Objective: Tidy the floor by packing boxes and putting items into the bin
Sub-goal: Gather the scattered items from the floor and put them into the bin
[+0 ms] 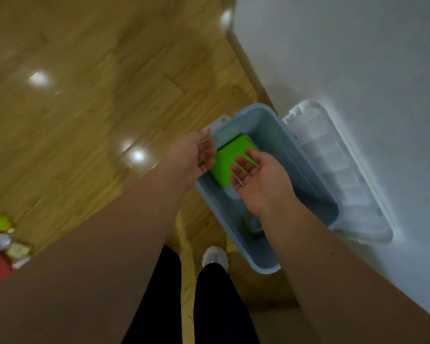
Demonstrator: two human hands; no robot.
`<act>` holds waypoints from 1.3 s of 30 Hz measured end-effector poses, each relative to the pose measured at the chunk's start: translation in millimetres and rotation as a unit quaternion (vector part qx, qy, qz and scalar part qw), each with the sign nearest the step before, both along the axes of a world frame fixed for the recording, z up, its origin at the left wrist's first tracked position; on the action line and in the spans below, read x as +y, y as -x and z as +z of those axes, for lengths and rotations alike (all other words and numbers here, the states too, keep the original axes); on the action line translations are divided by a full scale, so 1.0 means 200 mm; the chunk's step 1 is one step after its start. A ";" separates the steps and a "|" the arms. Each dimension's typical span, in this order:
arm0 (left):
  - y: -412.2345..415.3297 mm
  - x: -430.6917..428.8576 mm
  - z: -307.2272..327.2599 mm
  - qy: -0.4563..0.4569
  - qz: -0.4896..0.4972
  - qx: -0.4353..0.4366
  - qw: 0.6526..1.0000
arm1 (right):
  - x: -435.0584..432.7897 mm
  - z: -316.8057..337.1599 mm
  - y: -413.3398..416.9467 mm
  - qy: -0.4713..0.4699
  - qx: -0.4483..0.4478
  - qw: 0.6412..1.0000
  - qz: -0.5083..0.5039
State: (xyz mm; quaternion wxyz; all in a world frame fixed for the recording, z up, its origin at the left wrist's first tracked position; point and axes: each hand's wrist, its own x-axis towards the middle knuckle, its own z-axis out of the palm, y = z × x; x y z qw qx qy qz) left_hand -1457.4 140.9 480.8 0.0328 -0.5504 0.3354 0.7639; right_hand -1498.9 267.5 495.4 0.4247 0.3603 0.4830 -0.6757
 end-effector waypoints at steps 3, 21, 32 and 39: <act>-0.31 -0.22 0.08 0.010 0.079 0.016 0.997 | -0.27 0.08 -0.20 0.003 -0.001 0.996 0.084; -3.13 -0.72 0.04 0.057 0.505 -0.087 0.857 | -1.36 0.14 -2.69 -0.014 -0.007 0.828 0.561; -4.62 -0.55 0.14 0.035 0.654 -0.113 0.747 | -1.46 0.19 -4.15 -0.017 -0.015 0.696 0.717; -4.99 -0.40 -0.02 -0.015 0.733 -0.113 0.670 | -1.50 -0.04 -4.49 -0.054 0.011 0.607 0.793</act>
